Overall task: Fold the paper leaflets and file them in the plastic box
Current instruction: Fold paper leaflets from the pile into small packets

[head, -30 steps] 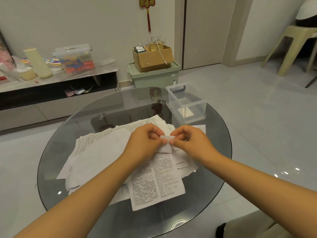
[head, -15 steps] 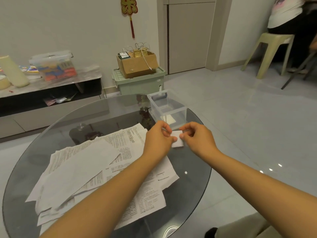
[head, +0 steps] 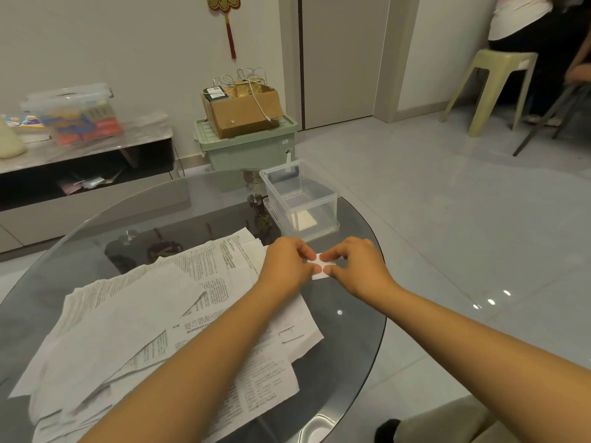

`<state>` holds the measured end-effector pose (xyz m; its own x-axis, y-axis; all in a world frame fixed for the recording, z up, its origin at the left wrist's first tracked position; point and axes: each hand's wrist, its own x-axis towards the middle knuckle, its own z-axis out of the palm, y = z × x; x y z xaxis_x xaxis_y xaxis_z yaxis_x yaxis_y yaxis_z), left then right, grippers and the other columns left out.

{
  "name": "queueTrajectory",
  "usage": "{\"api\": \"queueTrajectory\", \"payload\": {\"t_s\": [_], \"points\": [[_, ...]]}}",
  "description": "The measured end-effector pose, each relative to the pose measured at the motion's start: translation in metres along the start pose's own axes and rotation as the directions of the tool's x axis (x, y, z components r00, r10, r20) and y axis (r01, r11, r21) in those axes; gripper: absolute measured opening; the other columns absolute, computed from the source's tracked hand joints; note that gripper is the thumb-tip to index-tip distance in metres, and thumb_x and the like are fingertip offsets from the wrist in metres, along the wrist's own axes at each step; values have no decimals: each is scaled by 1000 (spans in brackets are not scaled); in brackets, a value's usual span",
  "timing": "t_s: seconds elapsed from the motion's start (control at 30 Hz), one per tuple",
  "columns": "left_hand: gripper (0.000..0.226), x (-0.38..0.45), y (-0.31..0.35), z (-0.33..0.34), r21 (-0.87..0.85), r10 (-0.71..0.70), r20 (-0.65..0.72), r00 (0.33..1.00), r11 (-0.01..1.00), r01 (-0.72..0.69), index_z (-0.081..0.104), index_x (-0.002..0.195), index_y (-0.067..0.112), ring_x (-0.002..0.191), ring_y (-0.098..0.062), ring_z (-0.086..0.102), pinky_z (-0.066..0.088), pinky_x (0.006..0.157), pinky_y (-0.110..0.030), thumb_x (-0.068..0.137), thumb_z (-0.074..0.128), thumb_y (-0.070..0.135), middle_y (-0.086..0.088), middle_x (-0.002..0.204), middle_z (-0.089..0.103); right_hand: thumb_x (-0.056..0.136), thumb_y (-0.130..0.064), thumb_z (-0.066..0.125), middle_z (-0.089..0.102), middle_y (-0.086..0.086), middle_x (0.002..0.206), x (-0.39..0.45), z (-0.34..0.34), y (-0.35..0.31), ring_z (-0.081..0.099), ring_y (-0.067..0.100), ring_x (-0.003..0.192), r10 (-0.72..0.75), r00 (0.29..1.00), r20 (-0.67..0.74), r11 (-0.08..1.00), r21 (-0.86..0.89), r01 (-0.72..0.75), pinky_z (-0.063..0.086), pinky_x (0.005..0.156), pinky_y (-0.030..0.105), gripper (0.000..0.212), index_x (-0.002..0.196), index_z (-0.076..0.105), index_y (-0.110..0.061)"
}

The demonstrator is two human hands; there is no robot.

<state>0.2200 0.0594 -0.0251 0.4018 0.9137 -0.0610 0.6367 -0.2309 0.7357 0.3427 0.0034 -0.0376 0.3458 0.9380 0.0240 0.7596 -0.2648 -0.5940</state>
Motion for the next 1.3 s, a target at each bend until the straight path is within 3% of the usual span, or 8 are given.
{"api": "queueTrajectory", "payload": {"t_s": [0.2, 0.4, 0.63, 0.77, 0.87, 1.07, 1.2, 1.3], "points": [[28, 1, 4, -8, 148, 27, 120, 992, 988, -45, 66, 104, 11, 98, -21, 59, 39, 74, -20, 78, 75, 16, -6, 104, 62, 91, -26, 60, 52, -4, 119, -5, -1, -3, 38, 20, 117, -47, 999, 9, 986, -160, 48, 30, 92, 25, 31, 122, 61, -26], [32, -2, 8, -10, 266, 65, 151, 986, 958, -104, 63, 114, 11, 108, -23, 55, 41, 85, -24, 83, 70, 14, -8, 121, 52, 93, -26, 56, 50, -2, 126, -8, -6, -5, 37, 20, 122, -67, 995, 74, 972, -222, 82, 30, 98, 28, 35, 127, 56, -30], [23, -20, 6, -17, 141, 118, -6, 993, 983, -116, 64, 110, 13, 96, -16, 54, 39, 79, -22, 87, 65, 11, -7, 112, 57, 90, -29, 60, 54, 1, 121, -16, -17, -13, 43, 21, 117, -91, 996, -9, 986, -143, 89, 37, 97, 31, 32, 121, 60, -35], [20, -36, 15, -27, 111, 166, -67, 984, 981, -158, 65, 107, 16, 103, -14, 55, 39, 82, -21, 87, 65, 13, -3, 114, 56, 87, -29, 63, 52, -1, 112, -27, -21, -22, 45, 19, 113, -150, 988, -46, 985, -88, 146, 40, 92, 30, 28, 115, 65, -33], [18, -50, 20, -35, 114, 197, -78, 977, 976, -188, 66, 104, 17, 101, -12, 55, 40, 81, -22, 87, 65, 13, -1, 111, 57, 85, -31, 66, 45, -5, 101, -36, -22, -29, 45, 17, 110, -176, 982, -66, 983, -54, 173, 39, 86, 26, 25, 110, 67, -32], [18, -92, 12, -56, 189, 202, -62, 977, 964, -187, 65, 105, 21, 99, -10, 56, 41, 82, -20, 88, 64, 17, 3, 113, 55, 85, -31, 67, 40, -7, 104, -60, -19, -46, 41, 13, 111, -233, 965, -120, 970, -93, 223, 38, 85, 22, 27, 111, 66, -33], [15, -117, -2, -66, 253, 163, -55, 985, 957, -145, 66, 103, 24, 91, -5, 53, 38, 80, -17, 89, 64, 24, 8, 106, 54, 81, -35, 69, 45, -7, 102, -73, -18, -58, 42, 11, 106, -271, 963, -5, 962, -42, 270, 42, 90, 26, 25, 106, 69, -32], [15, -130, -17, -71, 307, 122, -21, 992, 945, -110, 66, 103, 25, 86, -5, 51, 38, 77, -18, 88, 64, 27, 8, 106, 57, 81, -35, 70, 49, -8, 100, -83, -14, -65, 44, 8, 94, -299, 947, 117, 952, -35, 305, 40, 78, 23, 24, 104, 70, -33]]}}
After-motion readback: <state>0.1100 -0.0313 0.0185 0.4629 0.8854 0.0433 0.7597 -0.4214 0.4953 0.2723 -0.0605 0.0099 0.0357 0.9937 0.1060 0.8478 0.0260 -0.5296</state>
